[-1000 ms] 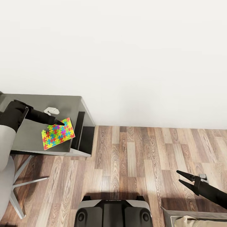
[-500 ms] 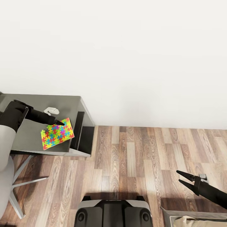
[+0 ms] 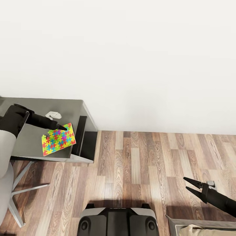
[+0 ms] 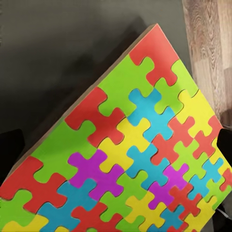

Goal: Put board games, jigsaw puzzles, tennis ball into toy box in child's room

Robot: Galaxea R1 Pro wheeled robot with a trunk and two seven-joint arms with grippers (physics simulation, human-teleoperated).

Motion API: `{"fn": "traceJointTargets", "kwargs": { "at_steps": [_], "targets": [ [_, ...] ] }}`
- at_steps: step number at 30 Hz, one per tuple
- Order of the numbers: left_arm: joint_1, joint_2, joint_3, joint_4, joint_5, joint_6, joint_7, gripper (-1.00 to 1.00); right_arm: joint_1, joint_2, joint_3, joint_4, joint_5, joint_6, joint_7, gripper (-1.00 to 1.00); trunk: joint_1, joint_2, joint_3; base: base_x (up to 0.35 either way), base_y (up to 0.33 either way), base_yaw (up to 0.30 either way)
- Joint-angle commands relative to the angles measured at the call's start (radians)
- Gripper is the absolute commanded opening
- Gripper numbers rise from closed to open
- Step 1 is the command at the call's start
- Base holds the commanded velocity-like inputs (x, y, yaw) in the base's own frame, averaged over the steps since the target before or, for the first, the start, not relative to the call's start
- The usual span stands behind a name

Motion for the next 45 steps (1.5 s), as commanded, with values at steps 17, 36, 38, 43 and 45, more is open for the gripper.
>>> {"fn": "traceJointTargets", "kwargs": {
  "at_steps": [17, 36, 38, 43, 45],
  "targets": [
    [-0.002, 0.001, -0.002, 0.000, -0.019, -0.025, -0.126, 1.00, -0.001, 0.000, -0.001, 0.000, 0.000, 0.005, 0.003, 1.00, 0.001, -0.002, -0.001, 0.000, 0.000, 0.000],
    [-0.002, 0.014, 0.007, 0.000, -0.010, -0.023, -0.130, 1.00, -0.001, 0.001, -0.001, -0.002, 0.001, 0.002, 0.003, 1.00, 0.001, -0.002, -0.001, 0.000, 0.000, 0.000],
    [-0.002, 0.017, 0.014, -0.002, -0.010, -0.023, -0.131, 1.00, -0.001, 0.001, -0.001, -0.002, 0.002, 0.002, 0.003, 1.00, 0.001, -0.002, -0.001, 0.000, 0.000, 0.000],
    [-0.003, 0.019, 0.034, -0.008, -0.009, -0.022, -0.132, 1.00, 0.000, 0.001, -0.001, -0.002, 0.002, 0.002, 0.003, 1.00, 0.001, -0.002, -0.001, 0.000, 0.000, 0.000],
    [-0.003, 0.019, 0.053, -0.011, -0.008, -0.022, -0.132, 1.00, -0.001, 0.001, -0.001, -0.002, 0.002, 0.003, 0.003, 1.00, 0.001, -0.002, -0.001, 0.000, 0.000, 0.000]
  ]
}}
